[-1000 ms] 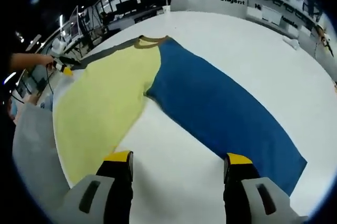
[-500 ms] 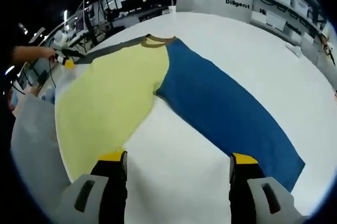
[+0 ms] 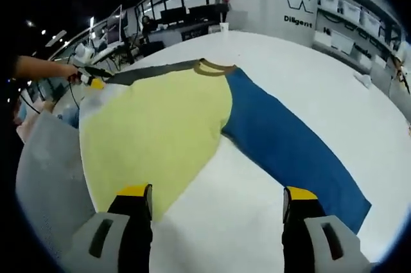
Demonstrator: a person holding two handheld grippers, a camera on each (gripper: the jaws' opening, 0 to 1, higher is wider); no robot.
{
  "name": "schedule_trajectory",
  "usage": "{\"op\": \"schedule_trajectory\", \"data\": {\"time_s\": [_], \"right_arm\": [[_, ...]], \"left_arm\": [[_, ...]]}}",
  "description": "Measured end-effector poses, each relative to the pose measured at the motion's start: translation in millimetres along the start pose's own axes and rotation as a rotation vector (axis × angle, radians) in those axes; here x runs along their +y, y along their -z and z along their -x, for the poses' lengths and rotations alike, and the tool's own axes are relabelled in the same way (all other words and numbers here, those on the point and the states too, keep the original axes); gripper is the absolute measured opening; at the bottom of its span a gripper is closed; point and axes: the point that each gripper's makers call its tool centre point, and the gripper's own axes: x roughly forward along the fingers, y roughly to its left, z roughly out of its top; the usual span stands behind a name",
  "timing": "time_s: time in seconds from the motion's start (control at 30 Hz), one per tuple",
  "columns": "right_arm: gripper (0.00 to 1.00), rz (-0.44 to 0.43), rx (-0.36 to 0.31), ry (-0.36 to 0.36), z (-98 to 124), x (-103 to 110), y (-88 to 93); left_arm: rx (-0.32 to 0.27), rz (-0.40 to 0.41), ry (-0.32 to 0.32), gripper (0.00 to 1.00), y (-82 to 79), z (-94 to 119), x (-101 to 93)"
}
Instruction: Fold the garment on the visible template until the final outline fits inside the template.
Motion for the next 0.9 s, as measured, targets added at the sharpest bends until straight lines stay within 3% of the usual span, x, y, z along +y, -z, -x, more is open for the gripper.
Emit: {"op": "schedule_trajectory", "data": {"time_s": [0.4, 0.67, 0.9], "right_arm": [[0.88, 0.090, -0.089, 0.008, 11, 30, -25.3], [0.87, 0.092, -0.101, 0.017, 21, 37, -23.4], [0.87, 0.101, -0.122, 0.041, 38, 37, -21.5]], "left_arm": [[-0.083, 0.075, -0.151, 0.83, 13.3, 18, 47.7], [-0.105, 0.178, -0.243, 0.78, 23.0, 24, 80.9], [-0.097, 0.186, -0.268, 0.68, 25.0, 24, 98.3]]}}
